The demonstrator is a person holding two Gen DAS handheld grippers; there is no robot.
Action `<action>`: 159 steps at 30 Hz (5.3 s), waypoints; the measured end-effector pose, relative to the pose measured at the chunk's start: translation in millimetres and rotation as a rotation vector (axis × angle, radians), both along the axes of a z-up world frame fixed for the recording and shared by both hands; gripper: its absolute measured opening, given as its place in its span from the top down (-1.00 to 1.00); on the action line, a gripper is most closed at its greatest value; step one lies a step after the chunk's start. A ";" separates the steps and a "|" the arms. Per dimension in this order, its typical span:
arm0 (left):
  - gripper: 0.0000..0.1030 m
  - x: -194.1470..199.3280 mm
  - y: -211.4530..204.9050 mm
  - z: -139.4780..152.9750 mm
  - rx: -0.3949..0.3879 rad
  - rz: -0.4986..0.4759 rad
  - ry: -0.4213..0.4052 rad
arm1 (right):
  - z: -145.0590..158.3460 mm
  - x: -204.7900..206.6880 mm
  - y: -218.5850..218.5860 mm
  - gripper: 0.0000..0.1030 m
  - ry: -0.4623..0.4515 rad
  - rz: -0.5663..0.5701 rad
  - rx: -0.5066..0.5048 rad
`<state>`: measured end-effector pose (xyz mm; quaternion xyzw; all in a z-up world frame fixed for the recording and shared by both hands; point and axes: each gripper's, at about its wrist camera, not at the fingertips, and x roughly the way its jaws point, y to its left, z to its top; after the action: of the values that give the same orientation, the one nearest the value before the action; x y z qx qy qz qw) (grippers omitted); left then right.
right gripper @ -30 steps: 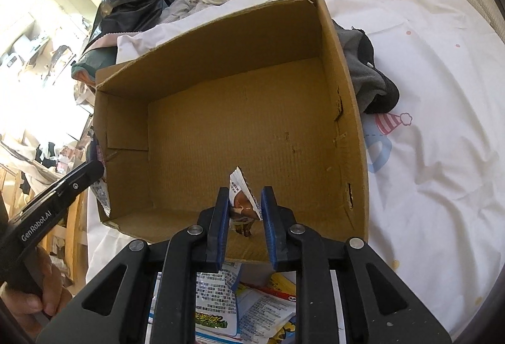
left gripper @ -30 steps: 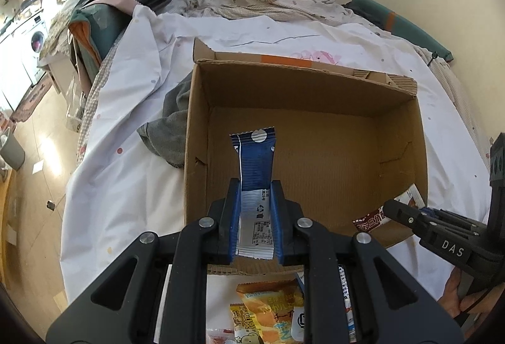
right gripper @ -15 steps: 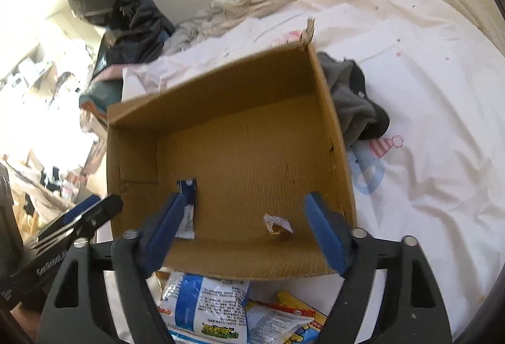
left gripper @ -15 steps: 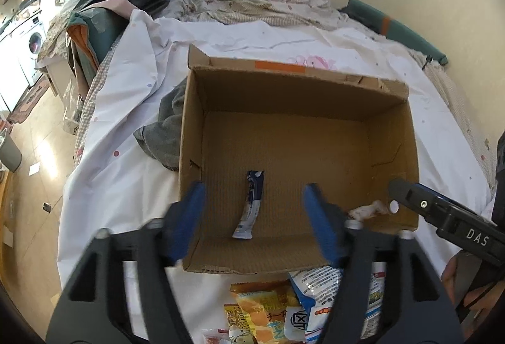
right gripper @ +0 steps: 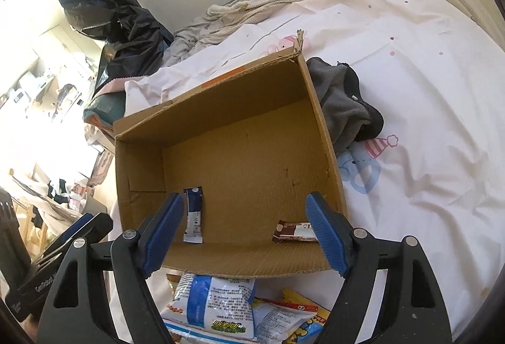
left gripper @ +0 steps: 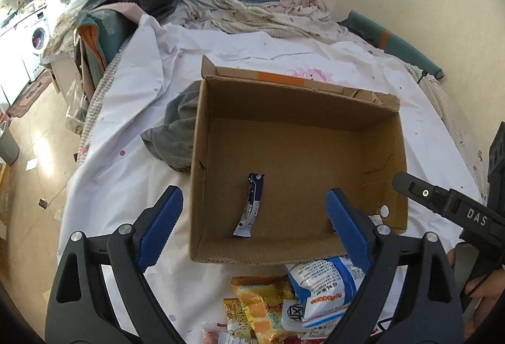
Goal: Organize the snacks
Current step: 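Grasp the red-white bar from the pile with the left tool, then lift the red-white bar with the left tool while the right tool grasps the blue-white chip bag, then lower both held snacks into the box and open both tools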
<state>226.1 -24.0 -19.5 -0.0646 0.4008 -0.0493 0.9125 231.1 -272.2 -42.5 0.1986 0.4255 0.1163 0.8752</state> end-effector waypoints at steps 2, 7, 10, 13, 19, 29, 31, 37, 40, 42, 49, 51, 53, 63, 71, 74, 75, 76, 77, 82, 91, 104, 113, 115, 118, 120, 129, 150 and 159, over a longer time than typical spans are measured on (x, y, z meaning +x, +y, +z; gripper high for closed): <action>-0.81 -6.4 2.0 4.1 0.006 0.009 -0.010 | 2.3 -3.3 0.0 -0.59 -0.002 -0.002 0.008; -0.99 -22.0 10.6 10.5 0.015 0.034 -0.022 | 7.8 -16.0 0.5 -0.59 -0.003 0.009 0.012; -0.99 -31.7 18.0 11.1 0.021 0.056 -0.013 | 8.7 -25.6 -2.0 -0.64 0.014 0.017 0.035; -0.99 -41.2 27.7 7.7 0.022 0.097 0.013 | 7.2 -34.2 -6.4 -0.75 0.039 0.030 0.098; -0.99 -56.2 50.8 -11.5 0.029 0.199 0.121 | -2.7 -46.1 -3.7 -0.80 0.106 0.058 0.113; -0.78 -82.0 59.7 -87.5 -0.109 0.237 0.455 | -24.3 -43.7 18.4 -0.80 0.195 0.109 0.105; -0.64 -82.2 44.7 -98.1 -0.081 0.181 0.488 | -24.9 -42.3 18.0 -0.80 0.197 0.104 0.108; -0.64 -88.8 -0.7 -95.8 0.104 -0.039 0.476 | -24.6 -45.3 2.4 -0.80 0.200 0.075 0.112; -0.64 -89.4 -11.7 -99.8 0.103 -0.076 0.468 | -26.0 -45.8 -7.4 -0.80 0.203 0.053 0.119; -0.64 -85.2 -11.7 -105.1 0.117 -0.062 0.486 | -28.2 -45.6 -11.5 -0.80 0.211 0.040 0.132; -0.64 -79.0 -22.6 -109.1 0.204 -0.182 0.532 | -29.1 -46.3 -18.7 -0.80 0.217 0.036 0.151; -0.64 -74.4 -33.2 -107.6 0.270 -0.331 0.571 | -28.3 -45.6 -21.7 -0.80 0.218 0.032 0.169; -0.64 -73.0 -44.9 -105.4 0.394 -0.504 0.565 | -27.7 -44.2 -22.6 -0.80 0.224 0.032 0.193; -0.62 -69.7 -87.3 -143.5 0.680 -0.954 0.650 | -23.2 -46.3 -27.0 -0.80 0.223 0.031 0.220; 0.00 -77.1 -118.5 -150.4 0.724 -1.069 0.612 | -30.2 -42.8 -30.7 -0.80 0.254 0.021 0.250; 0.41 -77.8 -118.1 -143.8 0.711 -1.058 0.605 | -31.5 -41.8 -30.4 -0.80 0.261 0.023 0.256; 0.48 -76.6 -114.6 -141.8 0.685 -1.060 0.635 | -31.8 -41.6 -30.1 -0.80 0.262 0.025 0.256; 0.49 -79.2 -112.1 -139.1 0.663 -1.067 0.670 | -31.8 -41.3 -29.8 -0.80 0.262 0.026 0.256; 0.49 -80.8 -109.2 -136.9 0.660 -1.076 0.677 | -31.7 -41.4 -29.4 -0.80 0.262 0.026 0.257; 0.49 -98.2 -86.5 -118.5 0.646 -1.034 0.662 | -29.8 -41.7 -26.6 -0.80 0.255 0.033 0.258; 0.49 -100.4 -6.8 -56.6 0.274 -0.643 0.631 | -29.1 -48.4 -23.8 -0.80 0.260 0.046 0.237; 0.49 -108.6 37.0 -24.9 -0.017 -0.102 0.407 | -35.0 -61.5 -8.2 -0.80 0.303 0.081 0.219; 0.49 -108.6 53.4 -36.2 -0.043 0.012 0.413 | -59.5 -20.7 58.7 -0.95 0.483 0.122 0.034; 0.49 -105.9 55.3 -34.5 -0.048 0.025 0.408 | -67.3 -12.9 74.1 -0.95 0.501 0.140 -0.023; 0.49 -104.6 59.5 -34.7 -0.052 0.042 0.398 | -76.9 -5.7 91.9 -0.95 0.514 0.163 -0.111; 0.49 -104.2 62.8 -34.6 -0.059 0.051 0.394 | -81.8 -4.1 99.2 -0.95 0.522 0.182 -0.141; 0.49 -103.3 64.7 -34.9 -0.085 0.052 0.405 | -63.8 -22.6 103.3 -0.30 0.465 0.232 -0.242; 0.49 -51.4 41.8 19.8 -0.007 0.062 0.247 | 17.7 -37.4 33.8 -0.21 0.142 0.241 0.056; 0.49 11.7 1.7 22.1 0.071 -0.023 0.129 | 28.7 22.8 29.0 -0.22 0.002 0.202 0.047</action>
<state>237.8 -22.3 2.6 -0.0307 0.4609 -0.0413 0.8860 254.0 -243.2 -13.8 0.1754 0.4412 0.2138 0.8537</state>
